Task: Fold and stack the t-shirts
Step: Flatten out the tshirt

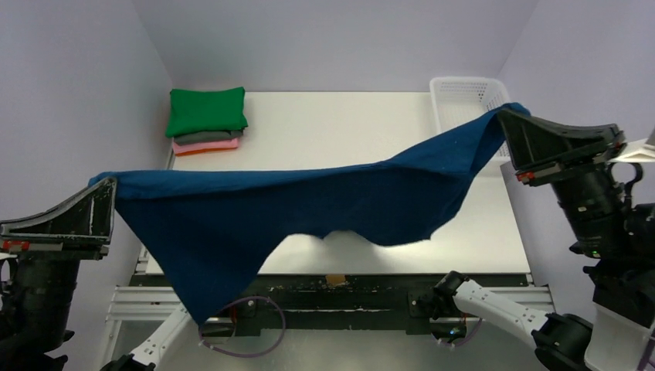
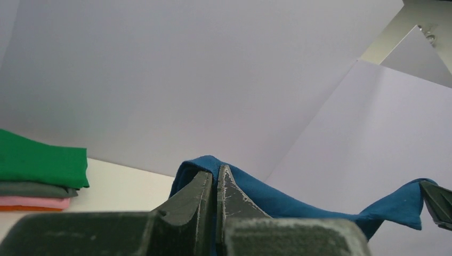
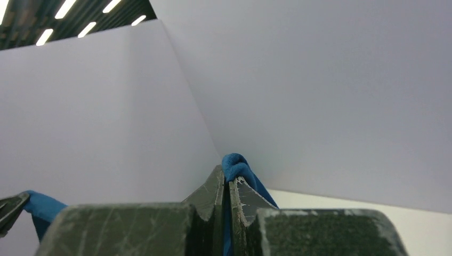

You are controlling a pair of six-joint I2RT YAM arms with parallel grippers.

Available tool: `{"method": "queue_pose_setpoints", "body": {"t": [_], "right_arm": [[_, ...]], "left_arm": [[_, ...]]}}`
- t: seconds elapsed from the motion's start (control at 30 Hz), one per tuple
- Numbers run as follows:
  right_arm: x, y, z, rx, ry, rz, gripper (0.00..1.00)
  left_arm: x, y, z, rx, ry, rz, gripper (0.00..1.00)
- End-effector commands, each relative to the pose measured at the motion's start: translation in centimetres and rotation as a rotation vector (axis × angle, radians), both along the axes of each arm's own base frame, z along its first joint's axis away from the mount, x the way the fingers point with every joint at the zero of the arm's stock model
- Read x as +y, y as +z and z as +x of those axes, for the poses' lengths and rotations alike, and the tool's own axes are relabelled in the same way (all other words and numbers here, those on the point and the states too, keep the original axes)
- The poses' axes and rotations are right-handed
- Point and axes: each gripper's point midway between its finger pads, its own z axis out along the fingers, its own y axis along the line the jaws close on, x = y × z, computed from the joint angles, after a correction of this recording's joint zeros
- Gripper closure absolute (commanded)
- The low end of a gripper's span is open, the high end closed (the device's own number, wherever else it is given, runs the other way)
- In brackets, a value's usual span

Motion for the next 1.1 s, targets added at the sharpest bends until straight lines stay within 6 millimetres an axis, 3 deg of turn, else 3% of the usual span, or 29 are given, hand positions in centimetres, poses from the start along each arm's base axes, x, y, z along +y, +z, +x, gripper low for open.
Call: {"method": "queue_pose_setpoints", "body": {"t": [0.0,0.1,0.2,0.27,0.33,0.43,0.53,0.77,0.93,0.97,1.0,1.03,1.07], "right_arm": [[-0.9,2.7,0.5,-0.049,-0.076,-0.059,1.00],[-1.1,3.8,2.0,-0.056,-0.146,-0.072,1.00],[-2.3,3.6,4.9,-0.019,-0.301,-0.077,1.00],[-2.8,2.4,7.3,0.029,-0.420,-0.091,1.00],[-2.7,-0.2,10.4,0.098,-0.537,-0.135,1.00],[-2.6,-4.9,14.8,0.194,-0.739,-0.223,1.00],[-1.7,-10.2,19.7,0.286,-0.816,-0.325,1.00],[0.5,-25.8,32.4,0.553,-0.692,-0.407,1.00],[1.9,-35.4,40.5,0.720,-0.603,-0.432,1.00],[2.3,-37.1,42.1,0.745,-0.576,-0.430,1.00],[2.6,-38.6,43.8,0.768,-0.565,-0.431,1.00],[2.7,-40.3,45.3,0.802,-0.557,-0.435,0.96],[2.9,-41.6,46.7,0.832,-0.543,-0.436,0.82]], "left_arm": [[-0.5,-0.5,2.0,0.067,0.022,0.072,1.00],[0.0,-0.6,2.9,0.088,0.060,0.074,1.00],[0.2,-1.3,4.6,0.138,0.105,0.084,1.00],[0.5,-2.8,6.8,0.205,0.160,0.089,1.00],[0.9,-5.6,10.1,0.314,0.245,0.094,1.00],[1.2,-11.3,15.6,0.494,0.379,0.138,1.00],[1.3,-16.9,20.7,0.671,0.495,0.194,1.00],[-0.6,-29.4,34.4,1.004,0.489,0.306,1.00],[-0.4,-36.5,41.8,1.210,0.500,0.353,1.00],[-0.3,-38.0,43.3,1.245,0.486,0.354,0.96],[-0.6,-40.2,44.9,1.285,0.460,0.368,0.85],[-0.8,-39.8,46.6,1.275,0.440,0.363,0.65],[-0.9,-39.9,47.5,1.284,0.436,0.365,0.47]]}}
